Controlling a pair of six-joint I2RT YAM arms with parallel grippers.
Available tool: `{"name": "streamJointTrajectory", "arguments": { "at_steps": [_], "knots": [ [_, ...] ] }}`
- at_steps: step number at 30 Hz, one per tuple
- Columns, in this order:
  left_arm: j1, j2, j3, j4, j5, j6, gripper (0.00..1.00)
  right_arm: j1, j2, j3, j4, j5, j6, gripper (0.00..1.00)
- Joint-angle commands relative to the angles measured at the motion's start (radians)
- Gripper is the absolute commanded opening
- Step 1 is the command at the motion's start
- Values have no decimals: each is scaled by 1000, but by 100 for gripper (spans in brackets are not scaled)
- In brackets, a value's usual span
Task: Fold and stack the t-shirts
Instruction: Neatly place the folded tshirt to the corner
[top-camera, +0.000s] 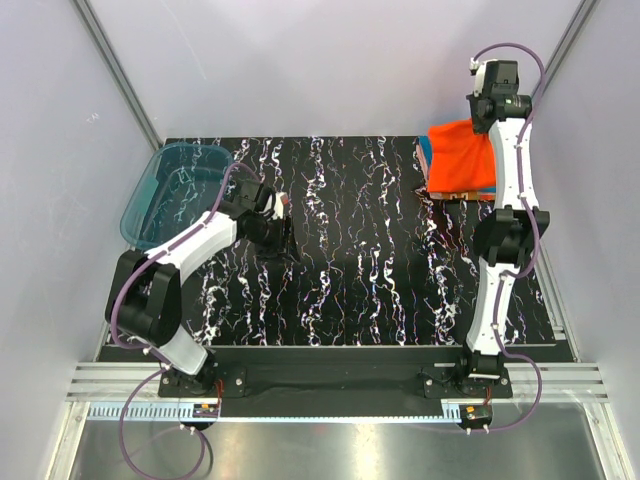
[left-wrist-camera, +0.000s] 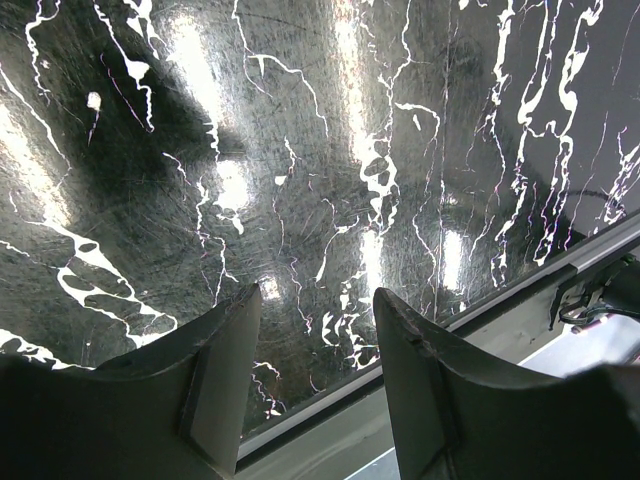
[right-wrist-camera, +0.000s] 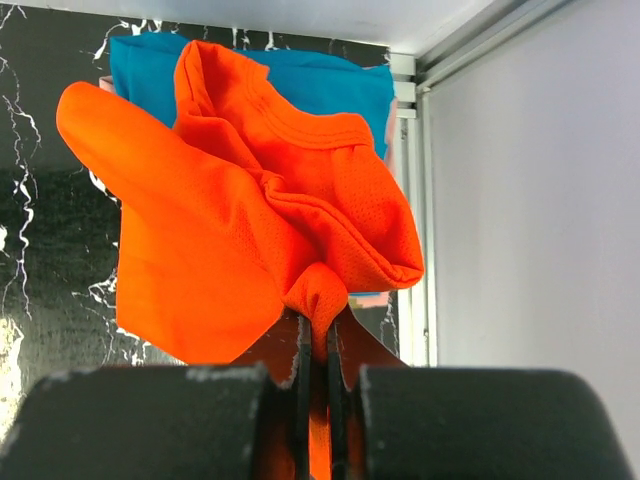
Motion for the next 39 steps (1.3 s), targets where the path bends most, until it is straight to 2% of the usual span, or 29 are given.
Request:
{"name": "streamJointTrajectory", "arguments": {
  "at_steps": [1, 31, 33, 34, 36, 38, 39],
  "knots": [
    [4, 12, 39, 1, 27, 18, 54, -4, 36, 73, 45, -44, -8, 0],
    [2, 74, 79, -51, 12, 15, 54, -50, 287, 56, 347, 26, -28, 0],
    [-1, 75, 82, -60, 8, 15, 54, -55, 302, 59, 383, 56, -20, 10],
    [-1, 78, 83, -65, 7, 15, 54, -59, 311, 56, 398, 72, -14, 20],
    [-4, 75, 88, -71, -1, 12, 54, -63, 329, 45, 454, 103, -17, 45],
    [-10, 74, 95, -83, -8, 5, 54, -72, 349, 71, 482, 161, -19, 65],
    [-16, 72, 100, -88, -13, 4, 54, -76, 357, 79, 517, 195, -17, 86]
  ]
}}
